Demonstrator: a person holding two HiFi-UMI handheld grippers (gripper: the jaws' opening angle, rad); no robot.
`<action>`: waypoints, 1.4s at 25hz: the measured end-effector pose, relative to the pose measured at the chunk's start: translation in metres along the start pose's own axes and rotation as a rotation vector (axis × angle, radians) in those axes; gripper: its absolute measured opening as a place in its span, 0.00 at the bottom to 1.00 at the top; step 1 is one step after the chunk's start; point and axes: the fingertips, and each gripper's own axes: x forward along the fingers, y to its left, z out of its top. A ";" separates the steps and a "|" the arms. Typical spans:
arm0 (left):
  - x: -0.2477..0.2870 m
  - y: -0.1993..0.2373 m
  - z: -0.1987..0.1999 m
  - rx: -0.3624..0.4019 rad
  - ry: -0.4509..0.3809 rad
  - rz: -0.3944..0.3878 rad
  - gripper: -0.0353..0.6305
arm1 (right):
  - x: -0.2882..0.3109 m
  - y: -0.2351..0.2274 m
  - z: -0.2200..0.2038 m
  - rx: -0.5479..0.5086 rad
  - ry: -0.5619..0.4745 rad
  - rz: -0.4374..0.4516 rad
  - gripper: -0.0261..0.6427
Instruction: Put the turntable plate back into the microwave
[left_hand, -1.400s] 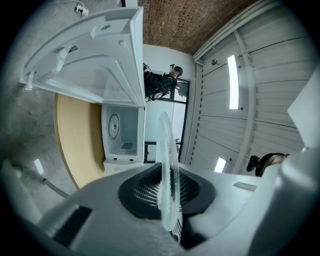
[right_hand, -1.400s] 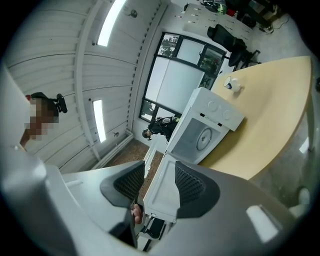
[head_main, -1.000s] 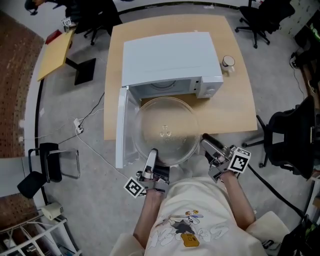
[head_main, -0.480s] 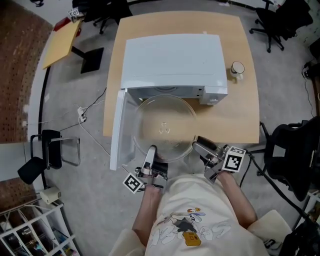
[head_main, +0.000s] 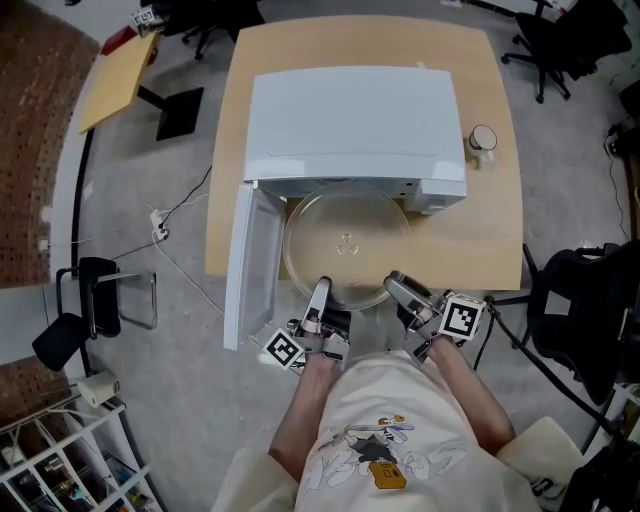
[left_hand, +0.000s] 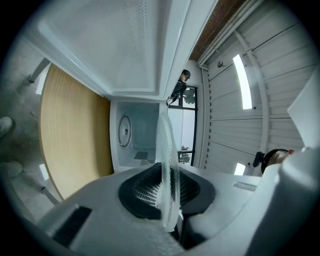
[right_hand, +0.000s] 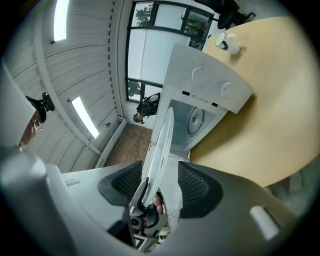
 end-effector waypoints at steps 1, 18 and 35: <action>0.003 0.006 0.002 -0.003 -0.004 0.002 0.11 | -0.003 -0.003 0.001 0.017 -0.011 -0.015 0.38; 0.065 0.069 0.048 -0.021 -0.114 -0.005 0.11 | -0.016 -0.021 -0.010 -0.101 0.033 -0.173 0.32; 0.143 0.118 0.082 -0.028 -0.189 0.030 0.11 | -0.052 -0.019 0.007 -0.127 -0.030 -0.224 0.31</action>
